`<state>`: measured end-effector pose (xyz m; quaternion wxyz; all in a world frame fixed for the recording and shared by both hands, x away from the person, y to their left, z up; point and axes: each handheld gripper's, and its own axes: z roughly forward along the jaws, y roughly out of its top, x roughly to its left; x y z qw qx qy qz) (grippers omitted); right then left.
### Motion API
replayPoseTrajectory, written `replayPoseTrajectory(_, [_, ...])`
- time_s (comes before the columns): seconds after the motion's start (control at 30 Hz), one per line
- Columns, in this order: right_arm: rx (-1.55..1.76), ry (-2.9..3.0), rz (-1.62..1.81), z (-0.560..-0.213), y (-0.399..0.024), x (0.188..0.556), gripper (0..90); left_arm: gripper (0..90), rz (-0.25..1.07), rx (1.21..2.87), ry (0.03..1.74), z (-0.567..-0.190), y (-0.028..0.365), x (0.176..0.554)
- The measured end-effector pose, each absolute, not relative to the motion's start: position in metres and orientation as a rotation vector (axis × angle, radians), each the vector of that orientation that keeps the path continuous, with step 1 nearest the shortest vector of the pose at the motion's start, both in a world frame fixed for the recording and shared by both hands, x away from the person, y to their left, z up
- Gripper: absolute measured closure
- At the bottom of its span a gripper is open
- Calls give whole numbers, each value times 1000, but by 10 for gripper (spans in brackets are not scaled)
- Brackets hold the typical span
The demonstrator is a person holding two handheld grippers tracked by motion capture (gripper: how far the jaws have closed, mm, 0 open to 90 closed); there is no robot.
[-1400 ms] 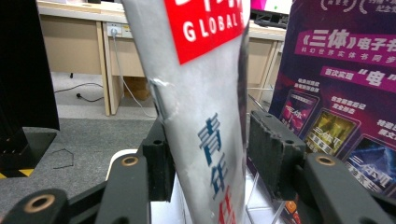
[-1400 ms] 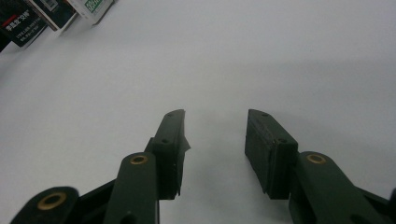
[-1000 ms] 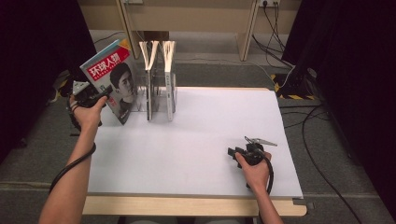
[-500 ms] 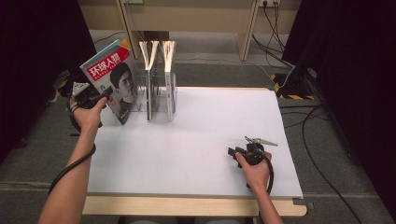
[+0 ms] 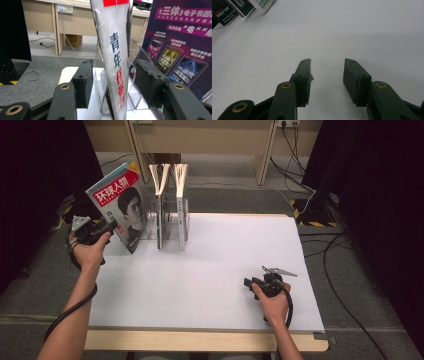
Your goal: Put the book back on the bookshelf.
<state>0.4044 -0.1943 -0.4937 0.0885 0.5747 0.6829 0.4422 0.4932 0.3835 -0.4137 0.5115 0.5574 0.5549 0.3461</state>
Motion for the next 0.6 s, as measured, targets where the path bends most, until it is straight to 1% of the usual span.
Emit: replayPoseTrajectory(0.6, [1712, 2028, 1318, -491, -192, 403, 580, 453, 813, 1384, 1328, -415, 379, 465])
